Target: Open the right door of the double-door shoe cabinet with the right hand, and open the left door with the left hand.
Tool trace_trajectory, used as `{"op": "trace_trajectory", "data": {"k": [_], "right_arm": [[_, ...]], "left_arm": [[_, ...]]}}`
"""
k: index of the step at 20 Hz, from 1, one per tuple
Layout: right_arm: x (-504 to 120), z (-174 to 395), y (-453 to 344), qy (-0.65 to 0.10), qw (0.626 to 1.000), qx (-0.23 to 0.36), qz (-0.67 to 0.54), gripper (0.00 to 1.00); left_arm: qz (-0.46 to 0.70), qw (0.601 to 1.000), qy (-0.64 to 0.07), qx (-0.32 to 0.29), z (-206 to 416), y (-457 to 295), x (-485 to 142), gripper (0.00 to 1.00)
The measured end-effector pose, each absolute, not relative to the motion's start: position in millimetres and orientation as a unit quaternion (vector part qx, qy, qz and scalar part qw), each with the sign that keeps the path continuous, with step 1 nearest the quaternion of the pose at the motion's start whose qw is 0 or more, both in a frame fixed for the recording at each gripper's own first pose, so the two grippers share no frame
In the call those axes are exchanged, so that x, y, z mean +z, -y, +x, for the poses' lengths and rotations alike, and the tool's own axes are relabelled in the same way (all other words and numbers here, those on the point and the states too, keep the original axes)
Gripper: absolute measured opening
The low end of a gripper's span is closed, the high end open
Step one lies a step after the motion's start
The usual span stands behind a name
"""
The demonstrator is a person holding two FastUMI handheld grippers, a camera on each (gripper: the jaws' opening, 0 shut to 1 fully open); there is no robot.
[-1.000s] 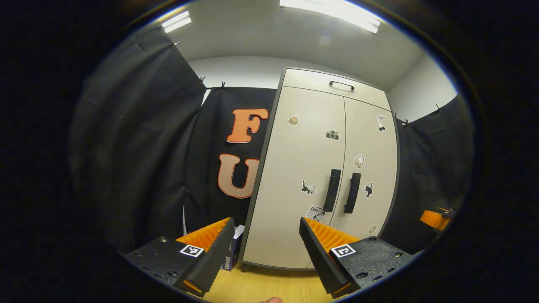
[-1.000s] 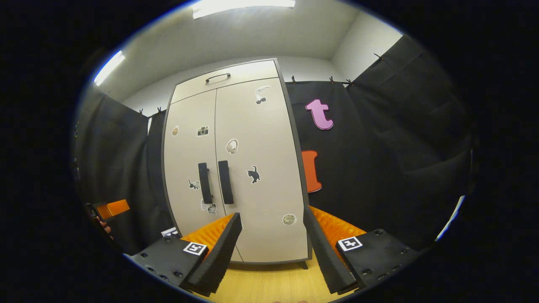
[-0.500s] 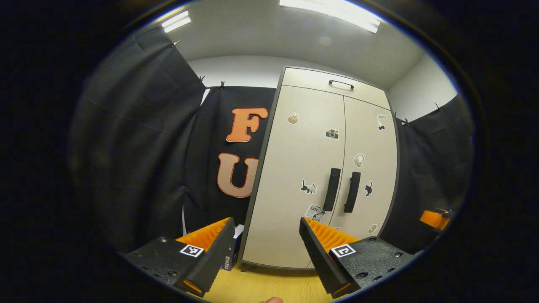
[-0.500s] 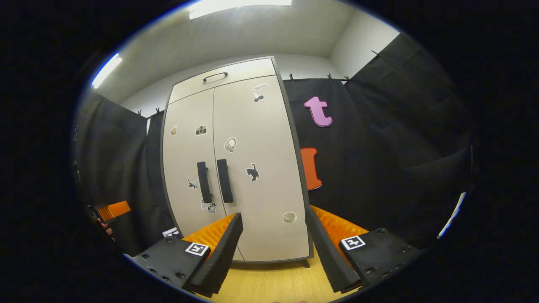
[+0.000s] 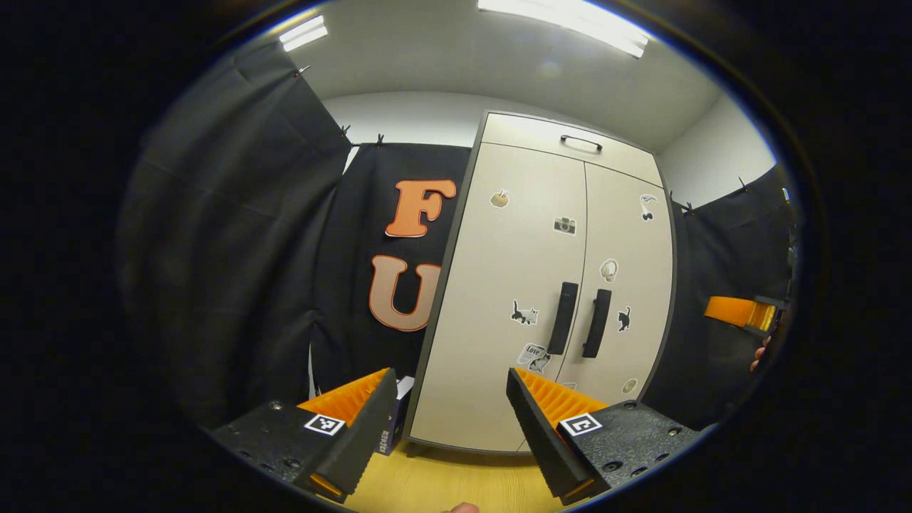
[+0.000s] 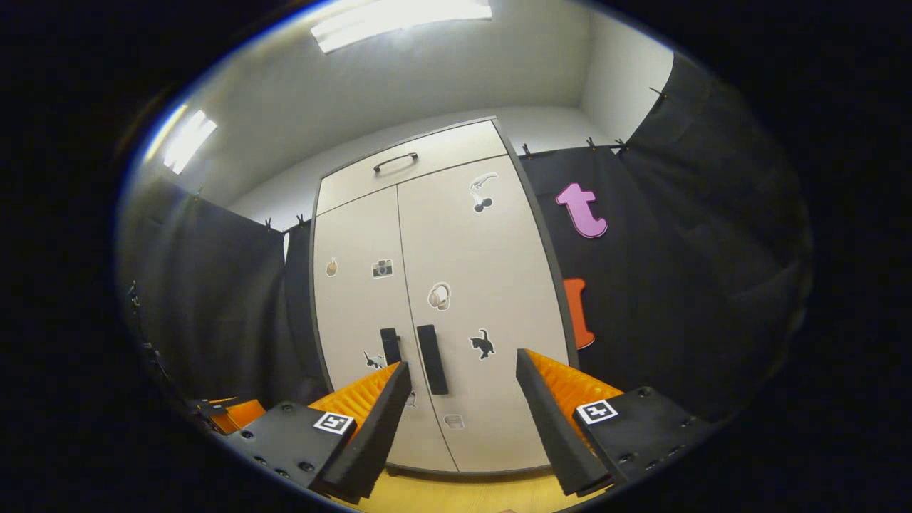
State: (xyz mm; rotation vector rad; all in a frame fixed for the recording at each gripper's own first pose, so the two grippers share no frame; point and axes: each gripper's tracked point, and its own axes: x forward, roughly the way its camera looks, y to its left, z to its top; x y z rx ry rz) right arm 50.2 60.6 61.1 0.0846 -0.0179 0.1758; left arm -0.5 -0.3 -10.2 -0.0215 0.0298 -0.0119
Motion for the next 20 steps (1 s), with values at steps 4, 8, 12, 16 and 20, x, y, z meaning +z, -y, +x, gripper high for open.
{"op": "trace_trajectory", "data": {"k": [4, 8, 12, 16, 20], "right_arm": [[61.5, 108.1, -93.1, -0.001, 0.995, 0.101, 0.023, 0.98], [60.1, 153.2, -116.6, -0.012, 0.994, 0.106, 0.026, 0.98], [49.2, 198.8, -126.9, -0.021, 0.996, 0.088, 0.004, 0.98], [22.9, 228.3, -132.8, -0.045, 0.996, 0.074, -0.015, 0.98], [13.1, 248.3, -121.6, -0.043, 0.998, 0.036, -0.019, 0.98]], "left_arm": [[0.002, 1.000, -0.007, 0.005, -7.9, -10.1, -6.7, 0.94], [0.003, 1.000, -0.003, 0.022, -11.3, -24.0, -4.4, 0.94], [0.007, 0.999, 0.002, 0.042, -16.7, -40.1, -2.9, 0.94], [0.010, 0.998, 0.003, 0.054, -18.7, -50.9, -6.4, 0.95], [0.007, 0.998, -0.002, 0.060, -17.4, -55.8, -10.5, 0.94]]}}
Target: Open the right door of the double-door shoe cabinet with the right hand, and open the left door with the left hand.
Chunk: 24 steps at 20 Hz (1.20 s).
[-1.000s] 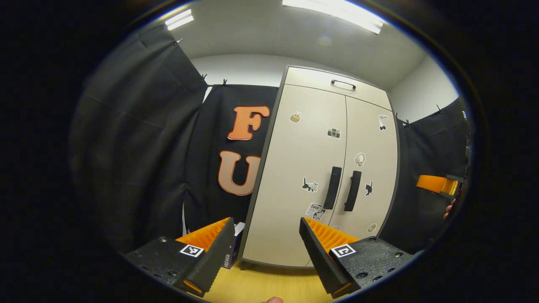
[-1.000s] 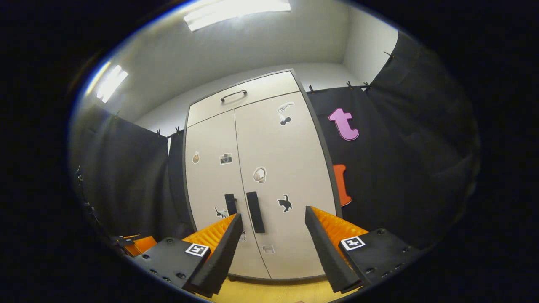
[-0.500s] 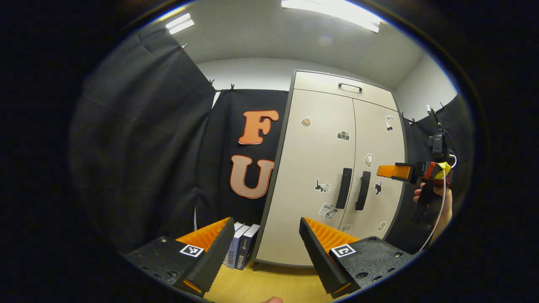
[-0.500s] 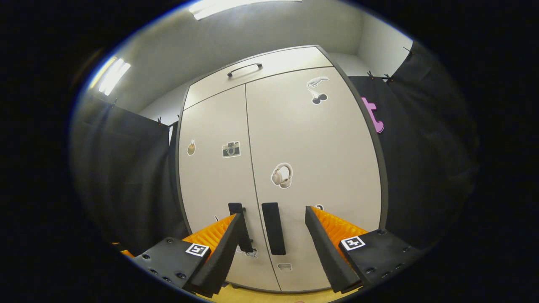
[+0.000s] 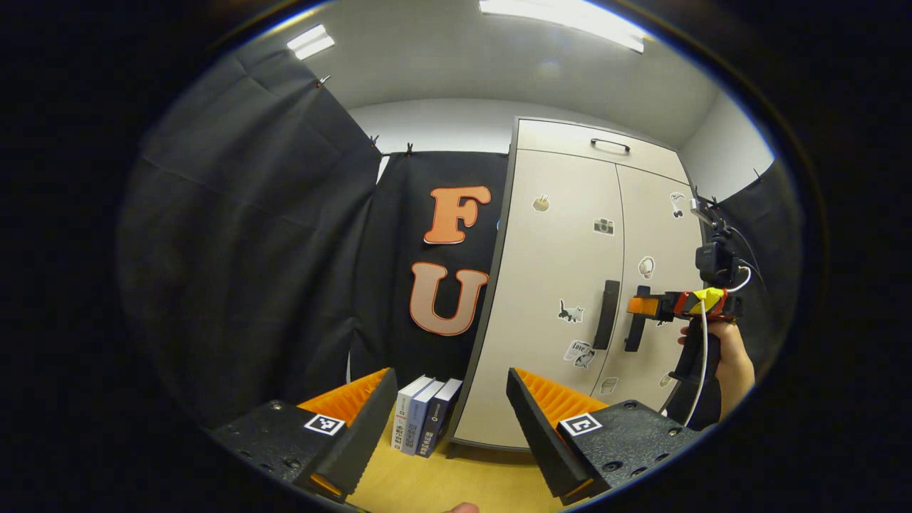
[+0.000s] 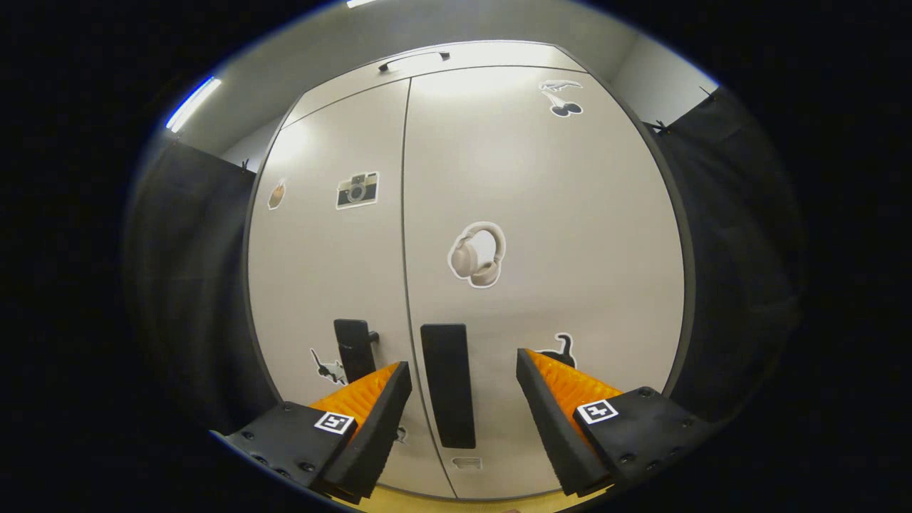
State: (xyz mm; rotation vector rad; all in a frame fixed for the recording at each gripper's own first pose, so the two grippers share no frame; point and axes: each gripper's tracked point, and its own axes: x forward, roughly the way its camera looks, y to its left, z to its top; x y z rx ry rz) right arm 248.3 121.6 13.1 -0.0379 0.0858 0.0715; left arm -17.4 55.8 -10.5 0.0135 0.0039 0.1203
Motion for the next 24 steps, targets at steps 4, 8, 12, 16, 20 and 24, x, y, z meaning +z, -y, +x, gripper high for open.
{"op": "trace_trajectory", "data": {"k": [4, 8, 12, 16, 20, 24], "right_arm": [[9.1, 259.7, -115.7, -0.043, 0.999, 0.024, -0.015, 0.96], [10.3, 262.4, -116.9, -0.026, 0.999, 0.012, -0.039, 0.91], [7.4, 262.7, -136.6, -0.019, 0.997, 0.043, -0.054, 0.67], [1.4, 259.8, -138.5, -0.033, 0.997, 0.062, -0.031, 0.31], [2.1, 257.7, -138.4, -0.035, 0.995, 0.079, -0.049, 0.24], [5.0, 243.7, -138.7, -0.039, 0.993, 0.105, -0.028, 0.24]], "left_arm": [[0.009, 0.998, -0.003, 0.061, -16.0, -57.6, -12.0, 0.94], [0.009, 0.998, -0.006, 0.060, -12.3, -56.7, -16.0, 0.94], [0.018, 0.998, -0.008, 0.058, -9.2, -55.2, -19.1, 0.94], [0.012, 0.999, -0.002, 0.052, -10.7, -50.3, -16.8, 0.94], [0.013, 0.999, -0.005, 0.051, -18.1, -49.5, -18.7, 0.94], [0.014, 0.999, -0.005, 0.049, -24.7, -47.8, -19.3, 0.94]]}}
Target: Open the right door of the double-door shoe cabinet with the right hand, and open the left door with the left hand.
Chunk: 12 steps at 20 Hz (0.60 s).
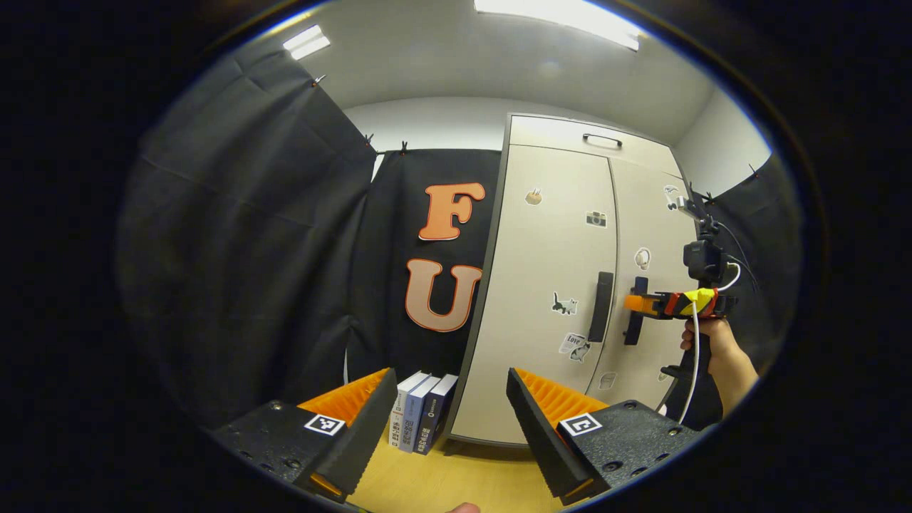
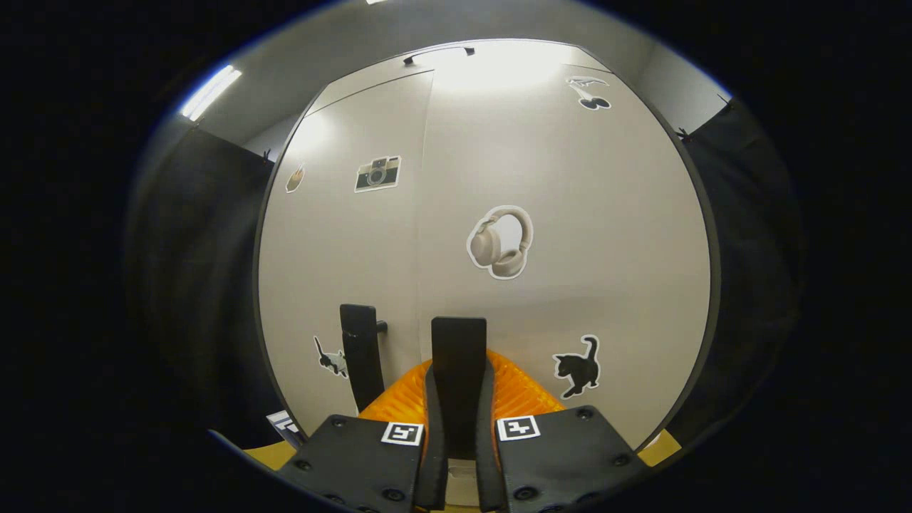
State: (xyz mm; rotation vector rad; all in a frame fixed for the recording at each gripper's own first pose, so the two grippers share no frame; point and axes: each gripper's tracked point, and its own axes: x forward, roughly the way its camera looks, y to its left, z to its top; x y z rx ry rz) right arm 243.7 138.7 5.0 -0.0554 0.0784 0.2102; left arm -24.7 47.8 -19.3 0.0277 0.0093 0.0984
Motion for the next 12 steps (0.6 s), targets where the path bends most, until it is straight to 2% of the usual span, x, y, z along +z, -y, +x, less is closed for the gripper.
{"op": "trace_trajectory", "data": {"k": [7, 12], "right_arm": [[8.2, 200.5, -128.9, -0.071, 0.985, 0.156, 0.015, 0.25], [11.8, 166.0, -113.1, -0.075, 0.983, 0.169, 0.009, 0.25]], "left_arm": [[0.011, 0.999, -0.004, 0.046, -36.8, -48.6, -16.3, 0.94], [0.010, 0.999, -0.006, 0.042, -45.7, -46.3, -16.7, 0.94]]}}
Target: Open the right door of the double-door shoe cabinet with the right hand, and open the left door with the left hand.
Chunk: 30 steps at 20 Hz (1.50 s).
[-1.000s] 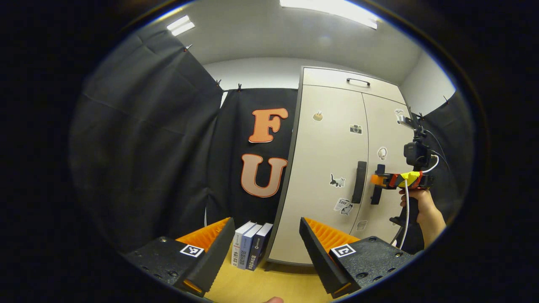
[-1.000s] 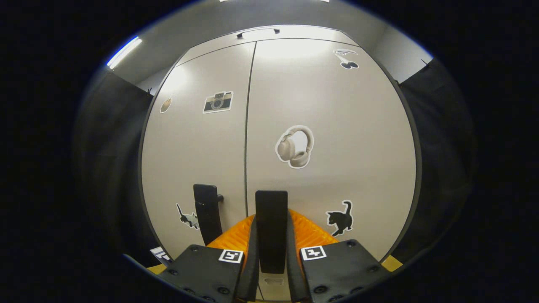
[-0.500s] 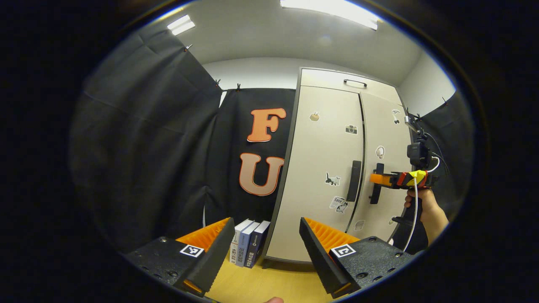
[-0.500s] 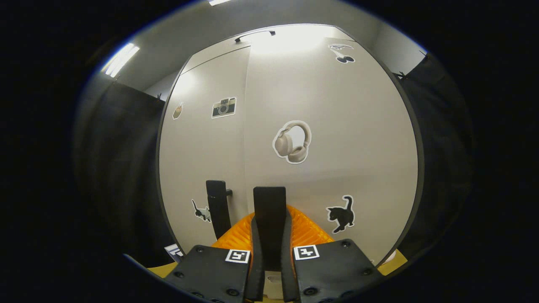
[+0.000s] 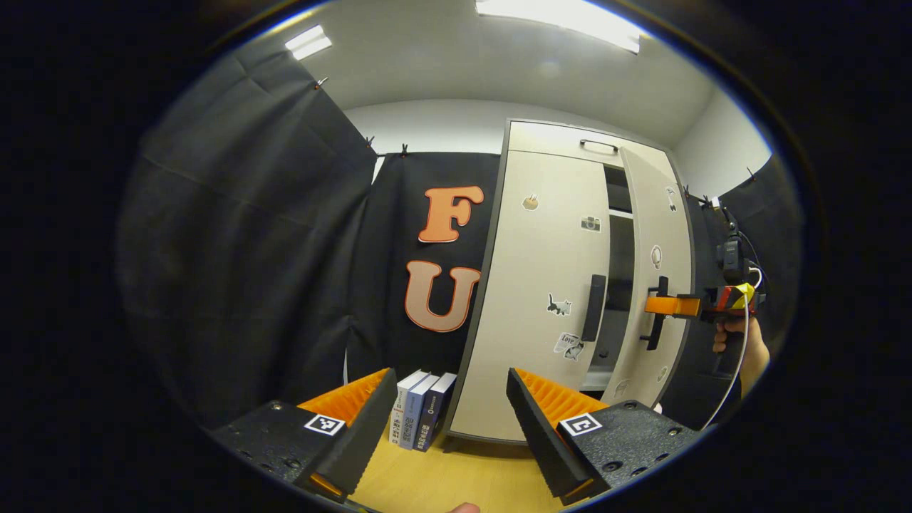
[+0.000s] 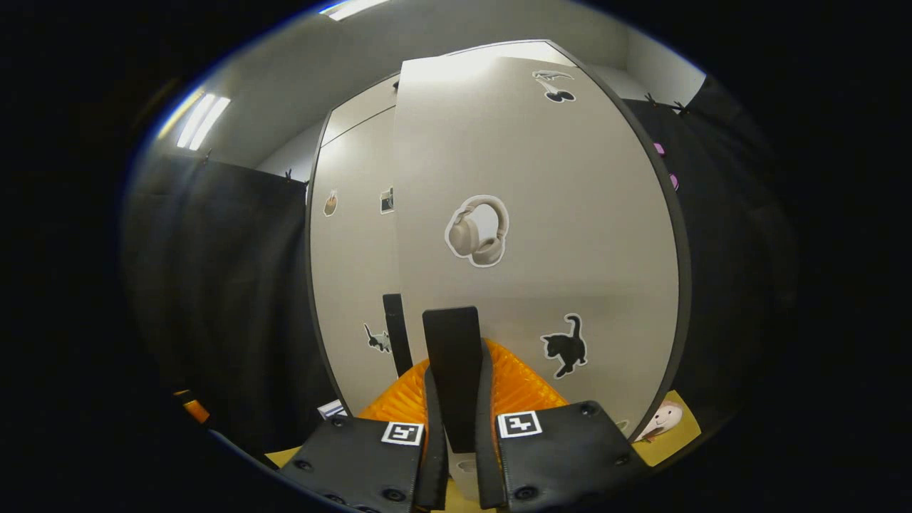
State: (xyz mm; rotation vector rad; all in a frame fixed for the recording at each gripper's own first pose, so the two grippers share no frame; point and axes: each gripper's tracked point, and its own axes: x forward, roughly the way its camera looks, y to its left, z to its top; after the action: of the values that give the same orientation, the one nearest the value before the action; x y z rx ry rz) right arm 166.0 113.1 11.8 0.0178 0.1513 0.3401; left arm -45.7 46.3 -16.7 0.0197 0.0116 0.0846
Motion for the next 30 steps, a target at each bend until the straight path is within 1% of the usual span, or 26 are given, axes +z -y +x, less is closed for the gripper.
{"op": "trace_trajectory", "data": {"k": [1, 2, 3, 8, 13, 21, 25, 26, 27, 30], "right_arm": [[12.5, 157.3, -107.6, -0.077, 0.982, 0.171, 0.006, 0.25], [13.5, 150.8, -103.8, -0.080, 0.982, 0.173, 0.003, 0.25], [15.8, 146.9, -100.9, -0.082, 0.981, 0.175, -0.001, 0.25], [24.2, 129.0, -85.7, -0.091, 0.977, 0.193, 0.005, 0.25], [36.1, 114.6, -65.1, -0.084, 0.980, 0.181, 0.008, 0.25], [45.6, 108.9, -22.0, -0.063, 0.990, 0.123, -0.012, 0.23], [45.7, 112.7, 1.8, -0.053, 0.995, 0.078, -0.035, 0.22], [49.4, 113.4, 9.2, -0.046, 0.996, 0.066, -0.033, 0.08], [50.6, 111.8, 14.1, -0.047, 0.997, 0.058, -0.027, 0.15], [52.4, 110.7, 25.8, -0.045, 0.998, 0.035, -0.001, 0.15]], "left_arm": [[0.010, 0.999, -0.007, 0.040, -46.8, -44.8, -17.4, 0.94], [0.011, 0.999, -0.008, 0.039, -47.6, -43.5, -16.9, 0.91], [0.011, 0.999, -0.007, 0.037, -48.5, -41.8, -16.4, 0.94], [0.014, 1.000, -0.008, 0.018, -49.6, -28.0, -17.7, 0.94], [0.011, 1.000, -0.012, -0.002, -46.2, -14.5, -24.2, 0.94], [-0.001, 0.999, -0.025, -0.045, -34.4, 15.4, -39.2, 0.94], [0.005, 0.998, -0.028, -0.063, -29.6, 29.0, -44.6, 0.94], [0.004, 0.997, -0.028, -0.067, -29.5, 31.8, -45.2, 0.94], [0.002, 0.997, -0.029, -0.071, -28.0, 35.1, -46.6, 0.94], [-0.004, 0.996, -0.033, -0.083, -27.0, 43.0, -49.2, 0.94]]}}
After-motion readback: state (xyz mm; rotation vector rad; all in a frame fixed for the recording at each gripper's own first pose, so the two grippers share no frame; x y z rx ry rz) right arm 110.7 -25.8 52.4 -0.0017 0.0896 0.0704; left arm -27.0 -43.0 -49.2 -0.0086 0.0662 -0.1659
